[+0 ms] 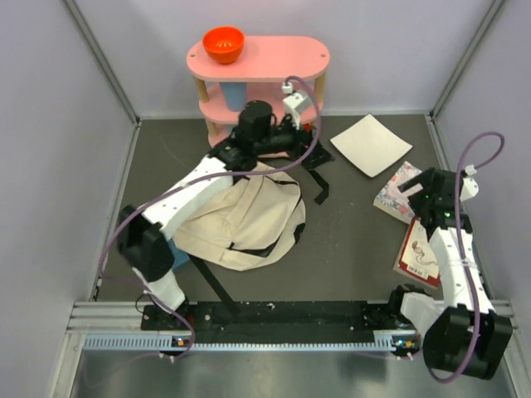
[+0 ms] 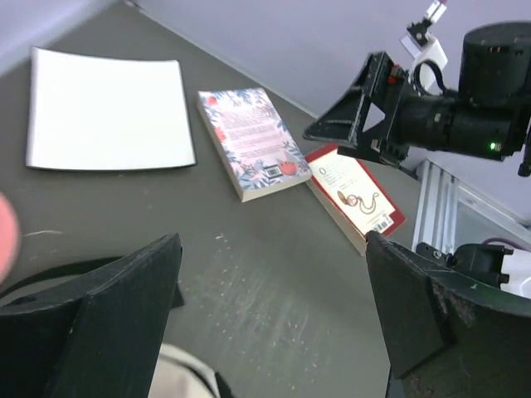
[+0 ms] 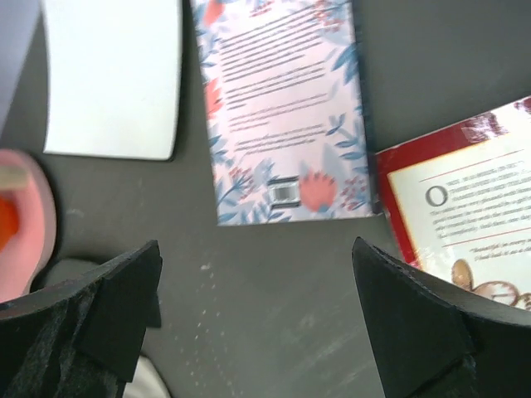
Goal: Pack the student bag
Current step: Pick up the book from the center of the board.
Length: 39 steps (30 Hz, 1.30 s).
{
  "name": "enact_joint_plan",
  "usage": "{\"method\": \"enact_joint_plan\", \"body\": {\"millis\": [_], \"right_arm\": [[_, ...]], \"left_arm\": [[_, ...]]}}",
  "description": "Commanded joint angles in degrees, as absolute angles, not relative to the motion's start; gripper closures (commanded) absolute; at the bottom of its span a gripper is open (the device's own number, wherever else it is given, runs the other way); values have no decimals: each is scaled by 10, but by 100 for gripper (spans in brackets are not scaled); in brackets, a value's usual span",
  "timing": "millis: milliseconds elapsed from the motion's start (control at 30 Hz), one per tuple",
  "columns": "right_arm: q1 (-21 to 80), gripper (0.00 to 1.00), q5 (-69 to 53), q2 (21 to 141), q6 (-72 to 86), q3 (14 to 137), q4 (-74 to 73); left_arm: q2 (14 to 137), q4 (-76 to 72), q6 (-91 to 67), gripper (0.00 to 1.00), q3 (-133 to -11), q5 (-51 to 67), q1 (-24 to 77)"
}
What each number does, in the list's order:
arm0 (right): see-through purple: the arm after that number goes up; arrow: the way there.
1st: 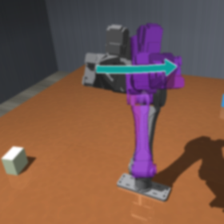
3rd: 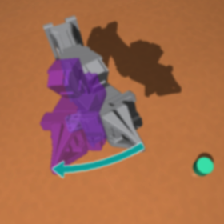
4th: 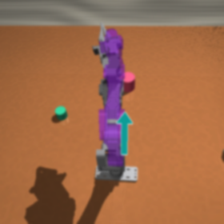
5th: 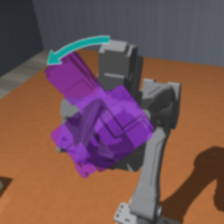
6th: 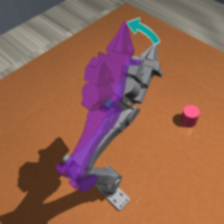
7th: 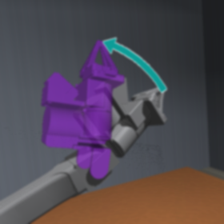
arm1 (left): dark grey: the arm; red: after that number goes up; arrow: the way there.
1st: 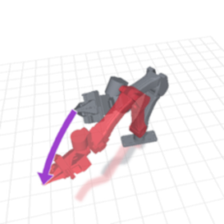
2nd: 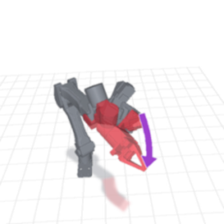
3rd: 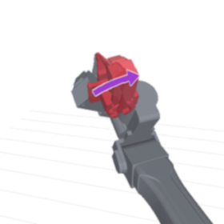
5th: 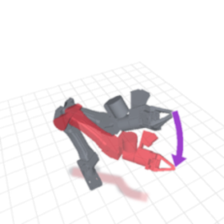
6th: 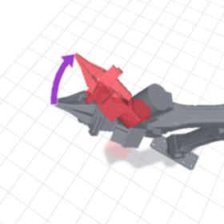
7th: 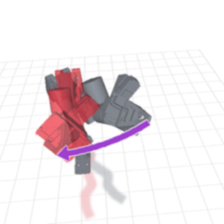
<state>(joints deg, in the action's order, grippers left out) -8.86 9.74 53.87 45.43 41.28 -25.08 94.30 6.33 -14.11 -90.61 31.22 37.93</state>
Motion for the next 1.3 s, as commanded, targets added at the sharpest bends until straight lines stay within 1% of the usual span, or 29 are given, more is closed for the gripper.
{"method": "enact_joint_plan", "body": {"millis": [0, 33, 200, 233, 433, 600, 733, 1033, 1200, 1267], "right_arm": [[-177, 4, 12, 598, 412, 428, -198], [-184, 4, 11, 611, 407, 428, -176], [-201, 3, 25, 664, 377, 428, -136], [-210, 2, 13, 673, 374, 428, -127], [-273, 2, -54, 751, 366, 436, -86], [-291, 3, -114, 803, 354, 439, -19], [-292, 3, -129, 844, 332, 450, 12], [-298, 4, -132, 897, 293, 461, 16], [-310, 7, -171, 931, 296, 458, 34], [-319, 9, -209, 935, 305, 443, 68]], "left_arm": [[1058, -16, -178, 4, -979, 378, 399], [1099, -23, -184, 4, -991, 383, 401], [1203, -89, -220, 3, -1058, 411, 417], [1234, -95, -224, 3, -1067, 410, 419], [1329, -167, -271, 3, -1111, 395, 428], [1407, -235, -330, 3, -1154, 402, 433], [1448, -239, -346, 2, -1197, 408, 440], [1507, -227, -359, 1, -1229, 394, 466], [1528, -214, -363, 1, -1232, 378, 481], [1541, -217, -373, 1, -1236, 374, 483]]}}
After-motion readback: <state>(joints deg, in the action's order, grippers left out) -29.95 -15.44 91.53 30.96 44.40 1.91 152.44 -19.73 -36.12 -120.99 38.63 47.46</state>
